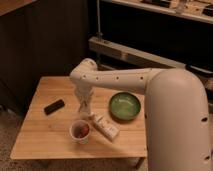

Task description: Place the white sponge in the ceramic bowl

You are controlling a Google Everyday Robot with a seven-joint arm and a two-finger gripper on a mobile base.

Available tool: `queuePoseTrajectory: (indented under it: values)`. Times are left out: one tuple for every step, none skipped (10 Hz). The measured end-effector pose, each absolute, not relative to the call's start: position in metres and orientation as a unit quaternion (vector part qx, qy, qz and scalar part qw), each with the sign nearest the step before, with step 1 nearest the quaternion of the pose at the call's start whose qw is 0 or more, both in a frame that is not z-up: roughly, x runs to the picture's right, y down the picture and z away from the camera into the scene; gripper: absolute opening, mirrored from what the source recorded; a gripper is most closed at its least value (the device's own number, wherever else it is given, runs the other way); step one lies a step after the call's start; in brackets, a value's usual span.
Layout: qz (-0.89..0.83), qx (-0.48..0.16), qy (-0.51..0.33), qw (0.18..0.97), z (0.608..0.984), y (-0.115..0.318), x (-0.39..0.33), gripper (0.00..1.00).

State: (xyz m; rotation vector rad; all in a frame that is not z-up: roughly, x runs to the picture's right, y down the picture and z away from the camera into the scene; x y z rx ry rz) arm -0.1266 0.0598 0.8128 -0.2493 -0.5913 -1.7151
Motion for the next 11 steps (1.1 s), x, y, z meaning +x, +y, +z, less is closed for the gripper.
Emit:
queuePoseTrajectory:
  values:
    - [-0.742, -0.105, -0.259, 0.609, 0.813, 0.058, -0.128, 0.11]
    - [-0.74, -0.102, -0.262, 0.611, 0.813, 0.053, -0.128, 0.11]
    - [-0.739, -0.101, -0.264, 0.612, 0.814, 0.047, -0.129, 0.11]
    - [-0.738, -0.099, -0.266, 0.612, 0.815, 0.044, -0.133, 0.11]
    - [-0.736, -0.099, -0.269, 0.614, 0.815, 0.041, -0.135, 0.11]
    - [-0.733, -0.098, -0.269, 0.617, 0.818, 0.035, -0.132, 0.11]
    - [-0.73, -0.097, -0.269, 0.62, 0.819, 0.029, -0.131, 0.11]
    - [-0.728, -0.096, -0.271, 0.623, 0.82, 0.025, -0.131, 0.11]
    - [-0.723, -0.094, -0.272, 0.628, 0.822, 0.019, -0.127, 0.11]
    - [-0.718, -0.093, -0.271, 0.634, 0.822, 0.014, -0.122, 0.11]
    - [-0.716, -0.092, -0.271, 0.637, 0.823, 0.011, -0.12, 0.11]
